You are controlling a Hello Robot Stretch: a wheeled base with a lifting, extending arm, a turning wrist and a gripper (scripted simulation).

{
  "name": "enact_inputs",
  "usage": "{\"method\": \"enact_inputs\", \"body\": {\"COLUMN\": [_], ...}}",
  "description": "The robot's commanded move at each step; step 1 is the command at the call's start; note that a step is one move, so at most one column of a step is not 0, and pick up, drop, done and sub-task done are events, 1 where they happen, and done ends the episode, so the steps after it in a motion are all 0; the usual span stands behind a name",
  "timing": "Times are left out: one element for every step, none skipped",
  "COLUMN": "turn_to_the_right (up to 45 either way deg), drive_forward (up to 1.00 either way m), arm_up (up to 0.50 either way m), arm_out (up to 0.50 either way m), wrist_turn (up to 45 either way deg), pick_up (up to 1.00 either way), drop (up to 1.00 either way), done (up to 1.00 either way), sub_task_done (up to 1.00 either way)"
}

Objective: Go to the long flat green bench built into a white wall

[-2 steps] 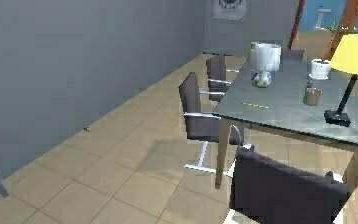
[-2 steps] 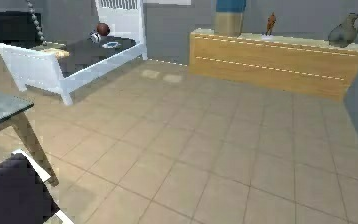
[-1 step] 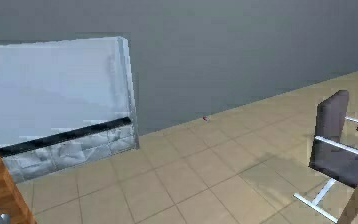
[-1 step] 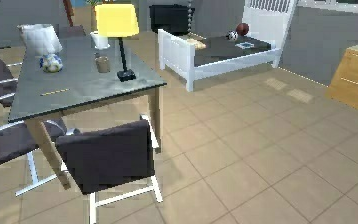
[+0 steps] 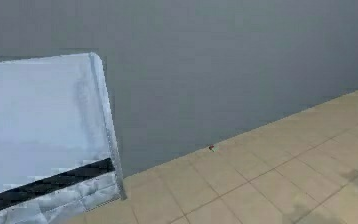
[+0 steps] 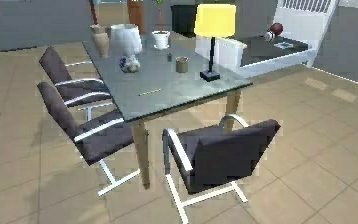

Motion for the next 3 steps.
{"method": "enact_inputs", "body": {"turn_to_the_right": [-27.0, 0.0, -45.0], "drive_forward": [0.0, 0.45, 0.0], "arm_up": [0.0, 0.0, 0.0], "arm_out": [0.0, 0.0, 0.0], "wrist_turn": [0.0, 0.0, 0.0], "pick_up": [0.0, 0.0, 0.0], "drop": [0.0, 0.0, 0.0], "done": [0.0, 0.0, 0.0], "sub_task_done": [0.0, 0.0, 0.0]}}
